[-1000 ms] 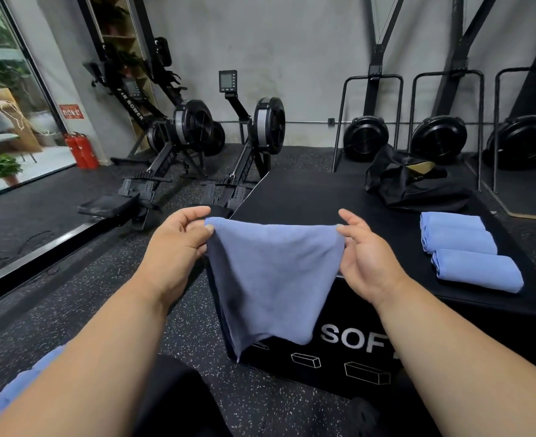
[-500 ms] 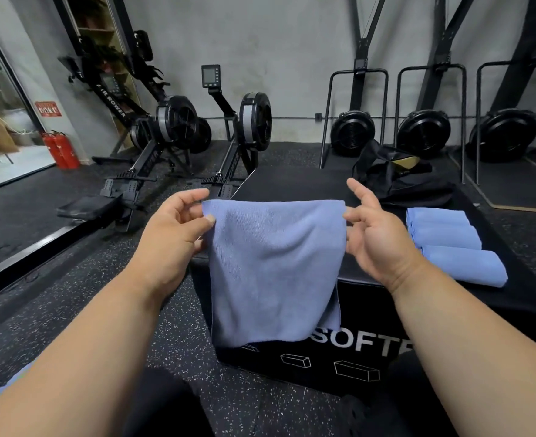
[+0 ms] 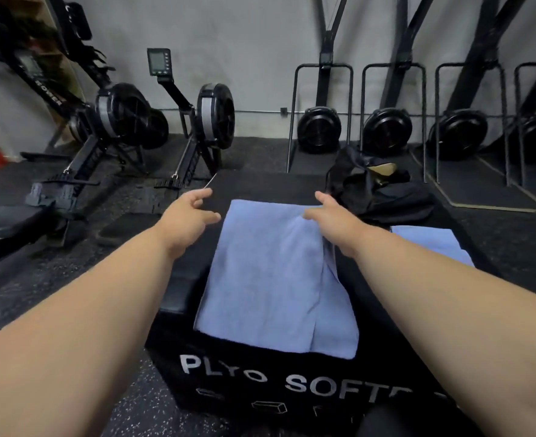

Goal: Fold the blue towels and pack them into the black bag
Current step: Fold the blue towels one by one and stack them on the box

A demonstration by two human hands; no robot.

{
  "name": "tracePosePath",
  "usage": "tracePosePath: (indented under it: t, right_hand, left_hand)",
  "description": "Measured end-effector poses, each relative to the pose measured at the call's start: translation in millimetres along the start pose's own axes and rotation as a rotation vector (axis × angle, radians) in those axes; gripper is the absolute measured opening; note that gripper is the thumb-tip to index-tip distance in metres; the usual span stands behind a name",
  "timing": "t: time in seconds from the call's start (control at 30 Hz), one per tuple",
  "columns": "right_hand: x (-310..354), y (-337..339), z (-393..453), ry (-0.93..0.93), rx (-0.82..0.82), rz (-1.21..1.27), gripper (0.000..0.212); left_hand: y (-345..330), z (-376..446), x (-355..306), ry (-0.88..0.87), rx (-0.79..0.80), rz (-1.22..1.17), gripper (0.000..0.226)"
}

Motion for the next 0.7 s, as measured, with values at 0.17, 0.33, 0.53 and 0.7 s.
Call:
tracePosePath:
  t: [0.17, 0.33, 0.53, 0.7]
  right_hand:
    - [-80.8, -4.9, -7.3, 0.087, -0.015, -0.437, 0.06]
    - [-138.6, -24.6, -65.9, 0.239, 0.184, -0.545, 0.08]
    - [-164.8, -40.3, -91.9, 0.428, 0.273, -0.865, 0.114]
    - [-164.3, -45.0, -99.4, 0.509, 0.122, -0.786, 0.092]
  left_hand:
    - [-55.8, -48.7, 78.8, -0.168, 0.307, 0.483, 0.047]
    - [-72.1, -97.3, 130.9, -0.431, 0.358, 0.83, 0.1]
    - [-64.9, -90.4, 127.1, -0.399, 0.203, 0.827, 0.079]
    - [-57.5, -87.8, 128.3, -0.199, 0.195, 0.498, 0.042]
Point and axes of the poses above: each hand's wrist, its own z-axis towards the middle knuckle, its own y-axis out of the back of the hand, x = y × z, the point moved 6 cm from there along z, towards the middle knuckle, and after that the axes turned 5 degrees about z, right-handed, at the moved point
